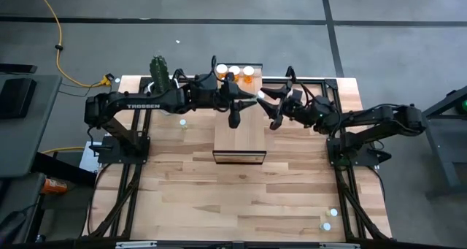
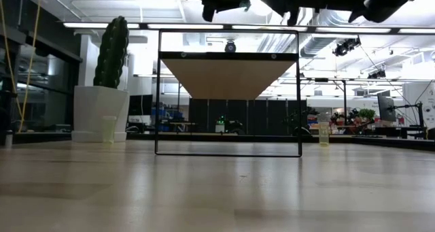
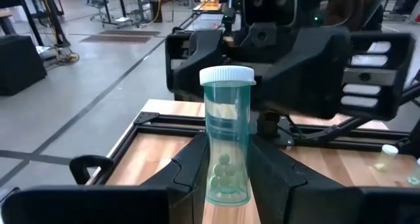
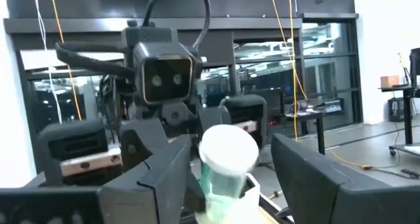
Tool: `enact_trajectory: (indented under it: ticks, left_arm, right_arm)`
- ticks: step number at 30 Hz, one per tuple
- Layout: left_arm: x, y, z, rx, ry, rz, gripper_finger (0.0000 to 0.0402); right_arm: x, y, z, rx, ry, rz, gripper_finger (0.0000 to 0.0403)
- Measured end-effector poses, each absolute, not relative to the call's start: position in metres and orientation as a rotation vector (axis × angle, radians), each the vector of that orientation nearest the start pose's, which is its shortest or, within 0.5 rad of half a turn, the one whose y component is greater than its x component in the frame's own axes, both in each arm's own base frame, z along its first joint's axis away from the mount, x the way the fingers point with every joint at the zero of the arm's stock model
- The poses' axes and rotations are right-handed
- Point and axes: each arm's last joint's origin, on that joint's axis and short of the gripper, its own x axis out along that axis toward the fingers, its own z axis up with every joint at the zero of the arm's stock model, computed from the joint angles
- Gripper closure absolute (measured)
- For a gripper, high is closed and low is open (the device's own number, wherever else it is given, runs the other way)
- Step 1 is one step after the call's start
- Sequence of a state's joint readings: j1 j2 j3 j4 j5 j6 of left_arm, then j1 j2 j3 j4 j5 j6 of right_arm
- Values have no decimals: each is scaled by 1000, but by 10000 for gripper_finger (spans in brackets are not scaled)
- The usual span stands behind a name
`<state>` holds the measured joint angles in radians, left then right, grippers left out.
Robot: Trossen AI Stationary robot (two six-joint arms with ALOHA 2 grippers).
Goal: Pick and place medicine bottles onto shelf by color
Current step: Put the left green pill bottle on the shelf aligned with the other green pill bottle
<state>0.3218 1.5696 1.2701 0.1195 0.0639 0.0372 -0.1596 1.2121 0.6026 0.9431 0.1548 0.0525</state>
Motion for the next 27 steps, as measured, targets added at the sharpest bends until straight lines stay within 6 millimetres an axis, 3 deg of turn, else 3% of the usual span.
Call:
enact_trajectory:
  ticks: [7, 17, 27]
  left_arm:
    - [348, 114, 335, 2, 179, 250, 318]
    - [348, 114, 336, -4, 170, 252, 318]
    - [349, 114, 336, -4, 169, 251, 318]
  right_arm:
    - [253, -45, 297, 47, -329, -305, 213]
    - [253, -45, 296, 65, -320, -307, 309]
    - [253, -45, 296, 63, -321, -307, 285]
